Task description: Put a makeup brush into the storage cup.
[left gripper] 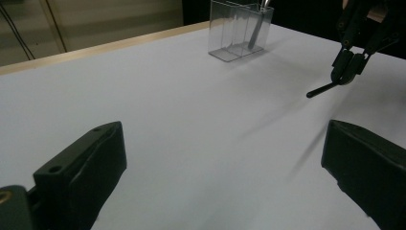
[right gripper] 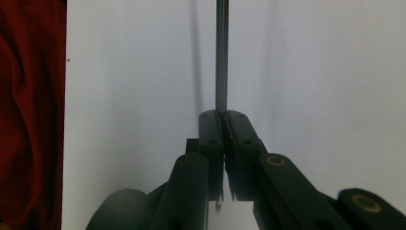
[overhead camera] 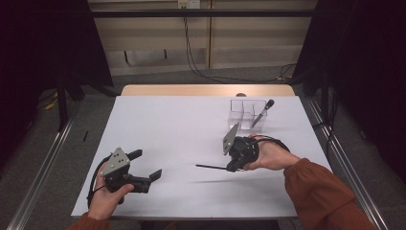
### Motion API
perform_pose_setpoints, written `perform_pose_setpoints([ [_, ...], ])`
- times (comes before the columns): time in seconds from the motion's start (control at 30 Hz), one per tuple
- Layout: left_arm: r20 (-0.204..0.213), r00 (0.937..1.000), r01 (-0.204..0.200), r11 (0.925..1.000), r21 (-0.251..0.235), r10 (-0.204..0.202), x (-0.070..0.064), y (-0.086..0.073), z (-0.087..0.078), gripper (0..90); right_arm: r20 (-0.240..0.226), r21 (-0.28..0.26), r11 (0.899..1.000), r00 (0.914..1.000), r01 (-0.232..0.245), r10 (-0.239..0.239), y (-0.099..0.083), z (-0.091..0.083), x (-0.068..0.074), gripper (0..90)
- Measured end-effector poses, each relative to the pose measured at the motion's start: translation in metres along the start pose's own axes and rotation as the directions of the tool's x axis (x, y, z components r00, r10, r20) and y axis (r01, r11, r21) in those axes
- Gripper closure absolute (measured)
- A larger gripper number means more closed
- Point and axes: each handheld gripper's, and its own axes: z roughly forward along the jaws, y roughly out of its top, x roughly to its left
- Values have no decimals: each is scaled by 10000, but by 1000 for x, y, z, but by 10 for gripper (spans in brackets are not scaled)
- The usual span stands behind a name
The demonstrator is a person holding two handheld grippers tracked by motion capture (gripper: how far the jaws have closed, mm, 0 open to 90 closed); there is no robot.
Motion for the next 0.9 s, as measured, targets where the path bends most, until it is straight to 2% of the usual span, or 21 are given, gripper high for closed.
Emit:
perform_pose_setpoints([
  [0.1,430,9991,-13,10000,5,13,-5,6,4,16,7,-49,10000,10000,59,-59,1,0,1,865],
  [0.17,897,9957,213,9997,116,-222,-6,10,7,17,-38,-51,10000,10000,40,-40,2,1,1,865],
  [0.33,1017,9947,-201,9992,340,165,-8,13,17,21,-51,-94,10000,10000,-9,9,1,2,-1,865],
  [0.47,1283,9906,-534,9976,439,474,-13,17,27,22,-123,-84,10000,9999,-35,34,4,4,-1,865],
  [0.53,1445,9873,-740,9958,531,657,-16,19,30,22,-161,-32,10000,9999,45,-45,5,4,-1,865],
  [0.7,1934,9778,-939,9939,575,812,-25,27,40,22,-160,-75,9999,9998,90,-91,5,5,-1,865],
  [0.73,2069,9735,-1140,9910,705,973,-26,29,43,22,-178,-69,9999,9998,98,-99,5,5,-1,865],
  [0.9,2496,9624,-1368,9852,1031,1075,-35,37,55,23,-240,-20,9999,9996,121,-121,7,6,1,865],
])
